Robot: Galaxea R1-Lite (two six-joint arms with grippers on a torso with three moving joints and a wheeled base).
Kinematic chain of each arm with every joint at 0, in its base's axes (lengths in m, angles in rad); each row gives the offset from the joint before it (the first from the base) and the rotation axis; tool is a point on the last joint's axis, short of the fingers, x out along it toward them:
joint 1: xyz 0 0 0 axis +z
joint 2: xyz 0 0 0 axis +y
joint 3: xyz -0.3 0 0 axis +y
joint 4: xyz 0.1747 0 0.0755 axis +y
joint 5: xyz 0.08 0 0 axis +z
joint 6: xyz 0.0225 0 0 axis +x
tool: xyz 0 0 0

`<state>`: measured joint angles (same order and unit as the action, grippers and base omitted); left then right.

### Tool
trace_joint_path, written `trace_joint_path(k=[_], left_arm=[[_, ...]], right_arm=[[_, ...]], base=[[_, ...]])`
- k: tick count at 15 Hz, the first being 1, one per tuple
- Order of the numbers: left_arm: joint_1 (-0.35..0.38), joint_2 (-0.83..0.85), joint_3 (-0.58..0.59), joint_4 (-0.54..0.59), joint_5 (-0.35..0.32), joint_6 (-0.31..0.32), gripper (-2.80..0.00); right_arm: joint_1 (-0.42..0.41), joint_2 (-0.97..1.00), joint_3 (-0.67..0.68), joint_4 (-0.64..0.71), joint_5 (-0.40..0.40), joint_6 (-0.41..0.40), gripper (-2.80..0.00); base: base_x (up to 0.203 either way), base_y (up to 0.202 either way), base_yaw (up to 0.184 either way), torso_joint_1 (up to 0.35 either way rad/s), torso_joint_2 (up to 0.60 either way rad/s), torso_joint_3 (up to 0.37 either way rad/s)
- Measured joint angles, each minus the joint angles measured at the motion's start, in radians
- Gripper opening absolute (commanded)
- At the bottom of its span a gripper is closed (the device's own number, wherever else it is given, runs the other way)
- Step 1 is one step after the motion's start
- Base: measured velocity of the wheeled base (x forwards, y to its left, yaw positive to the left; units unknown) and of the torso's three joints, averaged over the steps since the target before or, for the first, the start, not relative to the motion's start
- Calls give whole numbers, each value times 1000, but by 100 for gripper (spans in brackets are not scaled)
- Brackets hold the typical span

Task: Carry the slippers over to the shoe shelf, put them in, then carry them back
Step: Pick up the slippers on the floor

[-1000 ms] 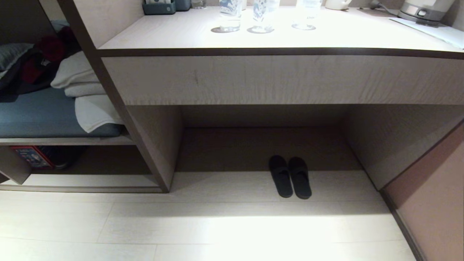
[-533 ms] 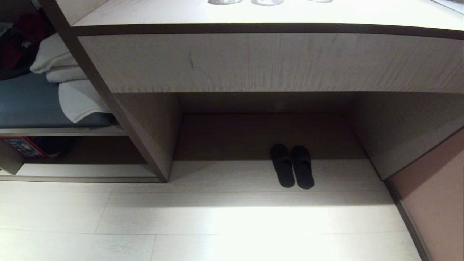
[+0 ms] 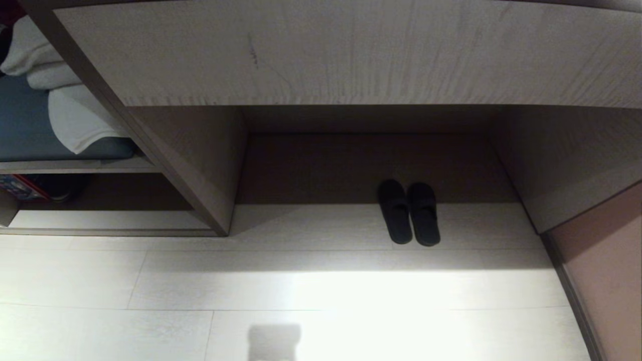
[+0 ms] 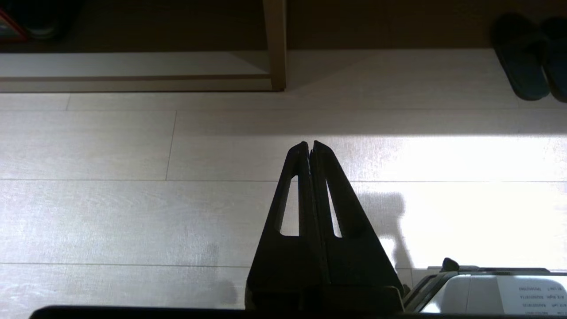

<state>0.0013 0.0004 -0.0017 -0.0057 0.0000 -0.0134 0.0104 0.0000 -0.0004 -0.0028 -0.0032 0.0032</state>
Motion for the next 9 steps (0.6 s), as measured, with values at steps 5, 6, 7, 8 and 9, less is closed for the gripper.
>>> trace_joint_path(k=[5,6,7,8,9], left_arm=[[0,0,0,0,1,0,-280],[0,0,0,0,0,0,-280],[0,0,0,0,0,0,-280],[0,0,0,0,0,0,-280],[0,0,0,0,0,0,-280]], right_arm=[[0,0,0,0,0,0,-280],[0,0,0,0,0,0,-280],[0,0,0,0,0,0,-280],[0,0,0,0,0,0,-280],[0,0,0,0,0,0,-280]], base=[[0,0,0,3,1,-193],[0,0,0,5,3,-195],[0,0,0,2,3,-211],[0,0,0,7,2,-198],[0,0,0,11,2,-193]])
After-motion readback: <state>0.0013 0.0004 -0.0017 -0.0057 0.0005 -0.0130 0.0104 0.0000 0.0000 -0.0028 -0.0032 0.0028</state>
